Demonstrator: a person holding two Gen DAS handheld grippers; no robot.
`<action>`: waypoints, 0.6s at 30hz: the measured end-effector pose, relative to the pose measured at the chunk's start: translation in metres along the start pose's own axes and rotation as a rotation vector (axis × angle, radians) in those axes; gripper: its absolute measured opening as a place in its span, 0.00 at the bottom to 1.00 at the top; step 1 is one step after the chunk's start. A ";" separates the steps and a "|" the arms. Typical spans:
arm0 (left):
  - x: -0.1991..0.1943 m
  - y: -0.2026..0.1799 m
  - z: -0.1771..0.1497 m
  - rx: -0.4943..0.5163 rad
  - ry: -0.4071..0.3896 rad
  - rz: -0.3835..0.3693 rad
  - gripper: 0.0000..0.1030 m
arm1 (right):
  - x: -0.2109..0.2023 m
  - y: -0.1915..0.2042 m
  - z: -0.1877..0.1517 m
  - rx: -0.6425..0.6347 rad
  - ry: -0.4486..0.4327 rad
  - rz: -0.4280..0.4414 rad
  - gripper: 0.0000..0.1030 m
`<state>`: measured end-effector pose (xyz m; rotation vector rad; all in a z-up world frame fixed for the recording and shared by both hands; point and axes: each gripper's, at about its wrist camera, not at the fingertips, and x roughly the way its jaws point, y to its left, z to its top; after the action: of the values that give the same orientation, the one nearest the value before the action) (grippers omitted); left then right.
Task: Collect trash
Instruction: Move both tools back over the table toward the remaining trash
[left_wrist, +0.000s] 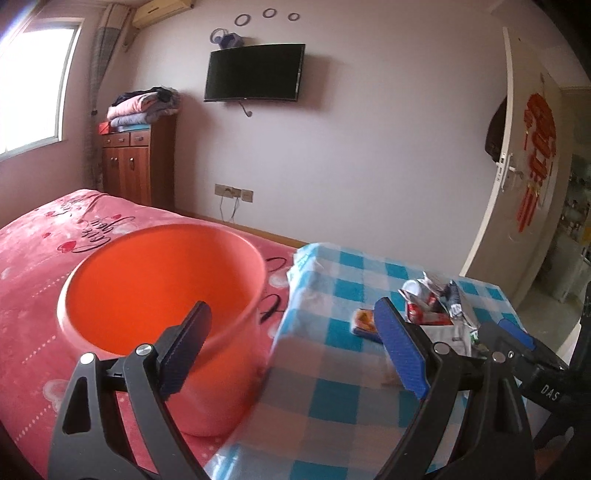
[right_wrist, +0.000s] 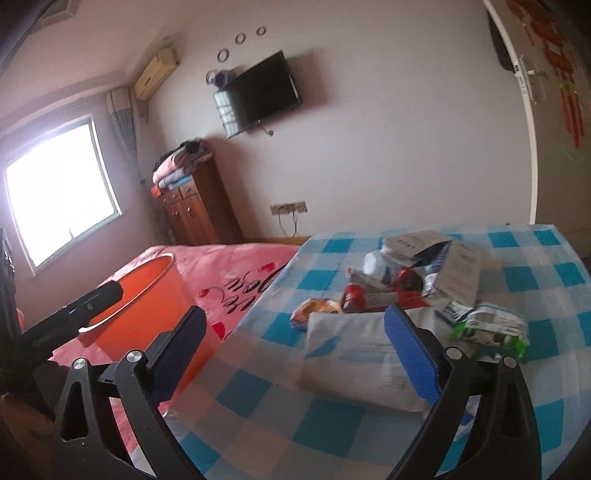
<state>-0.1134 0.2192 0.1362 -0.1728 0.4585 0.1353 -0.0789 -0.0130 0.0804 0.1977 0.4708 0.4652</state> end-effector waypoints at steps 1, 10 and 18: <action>0.000 -0.004 -0.001 0.004 0.004 -0.003 0.87 | -0.003 -0.003 0.000 -0.001 -0.010 -0.004 0.95; 0.008 -0.034 -0.017 0.037 0.047 -0.040 0.87 | -0.015 -0.034 -0.005 0.007 -0.034 -0.058 0.95; 0.018 -0.058 -0.028 0.080 0.090 -0.061 0.87 | -0.017 -0.058 -0.009 0.057 -0.015 -0.056 0.95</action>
<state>-0.0991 0.1588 0.1115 -0.1142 0.5464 0.0493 -0.0746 -0.0717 0.0626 0.2422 0.4741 0.3958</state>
